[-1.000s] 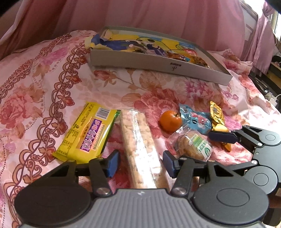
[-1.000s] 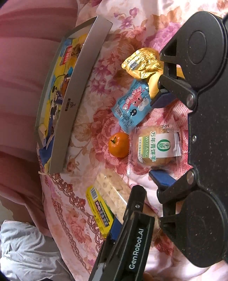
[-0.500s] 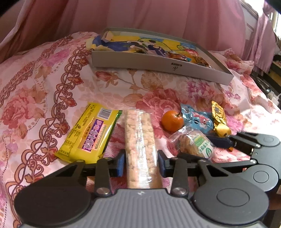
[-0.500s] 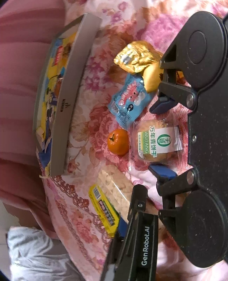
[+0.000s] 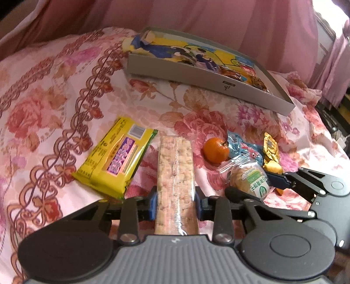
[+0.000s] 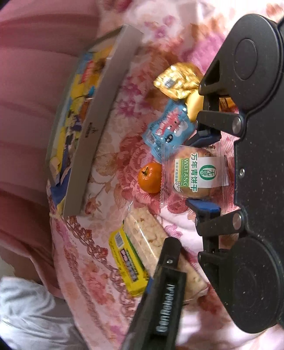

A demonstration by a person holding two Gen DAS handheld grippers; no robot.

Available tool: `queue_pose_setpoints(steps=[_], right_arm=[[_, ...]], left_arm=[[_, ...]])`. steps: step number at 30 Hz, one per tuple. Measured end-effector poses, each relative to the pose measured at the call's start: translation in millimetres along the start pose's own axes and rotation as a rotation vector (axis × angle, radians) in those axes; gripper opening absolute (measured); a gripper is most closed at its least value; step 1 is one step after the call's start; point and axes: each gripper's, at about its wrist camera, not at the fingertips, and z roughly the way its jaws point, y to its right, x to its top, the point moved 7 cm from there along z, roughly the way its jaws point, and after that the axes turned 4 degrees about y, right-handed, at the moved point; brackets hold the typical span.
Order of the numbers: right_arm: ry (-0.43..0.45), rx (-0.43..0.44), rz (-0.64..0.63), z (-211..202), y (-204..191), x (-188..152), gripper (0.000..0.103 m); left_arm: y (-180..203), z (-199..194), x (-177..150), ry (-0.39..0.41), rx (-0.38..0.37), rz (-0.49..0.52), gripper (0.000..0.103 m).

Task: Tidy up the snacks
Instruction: 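Close the left tool on the rice-cake bar while the right tool grasps the round pastry, then carry the rice-cake bar and round pastry over the grey tray with both tools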

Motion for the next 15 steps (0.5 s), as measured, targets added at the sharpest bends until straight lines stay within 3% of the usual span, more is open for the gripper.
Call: queue_pose_setpoints(steps=[4, 8, 15], right_arm=[[0.034, -0.047, -0.098, -12.2, -6.9, 2.8, 0.051], [0.076, -0.083, -0.172, -23.1, -13.3, 7.0, 0.051], [0.098, -0.088, -0.165, -24.6, -17.7, 12.1, 0.051]], left_arm=[[-4.6, -8.1, -4.8, -0.019, -0.010, -0.050, 0.035], [-5.0, -16.1, -10.6, -0.030, 0.006, -0.031, 0.035], [-4.6, -29.7, -12.2, -0.029, 0.056, 0.001, 0.035]])
